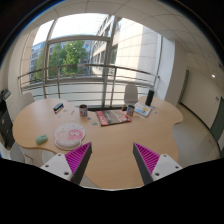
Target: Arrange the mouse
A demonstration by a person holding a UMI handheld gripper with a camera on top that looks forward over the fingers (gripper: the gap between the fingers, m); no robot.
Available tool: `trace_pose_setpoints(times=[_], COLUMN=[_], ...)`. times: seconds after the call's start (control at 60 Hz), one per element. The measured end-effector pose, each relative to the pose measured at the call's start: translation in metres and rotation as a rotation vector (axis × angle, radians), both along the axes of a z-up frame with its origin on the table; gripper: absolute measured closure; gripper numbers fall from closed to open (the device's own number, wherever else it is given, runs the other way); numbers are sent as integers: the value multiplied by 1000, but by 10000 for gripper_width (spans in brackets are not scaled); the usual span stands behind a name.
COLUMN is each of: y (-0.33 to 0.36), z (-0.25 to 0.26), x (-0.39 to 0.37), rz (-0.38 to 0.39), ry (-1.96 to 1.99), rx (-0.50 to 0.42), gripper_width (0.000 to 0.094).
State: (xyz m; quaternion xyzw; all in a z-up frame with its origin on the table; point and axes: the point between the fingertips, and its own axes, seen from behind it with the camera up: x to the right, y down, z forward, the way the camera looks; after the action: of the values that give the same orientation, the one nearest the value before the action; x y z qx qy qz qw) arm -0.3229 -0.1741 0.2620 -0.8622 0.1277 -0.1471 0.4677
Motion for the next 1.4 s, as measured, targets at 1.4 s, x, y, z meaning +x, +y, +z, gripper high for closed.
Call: trace_pose_setpoints(times=[1.4], y=[317], z=[-277], x=[-430], rz=[491], ry=[160], rx=[-148], gripper_width=[179])
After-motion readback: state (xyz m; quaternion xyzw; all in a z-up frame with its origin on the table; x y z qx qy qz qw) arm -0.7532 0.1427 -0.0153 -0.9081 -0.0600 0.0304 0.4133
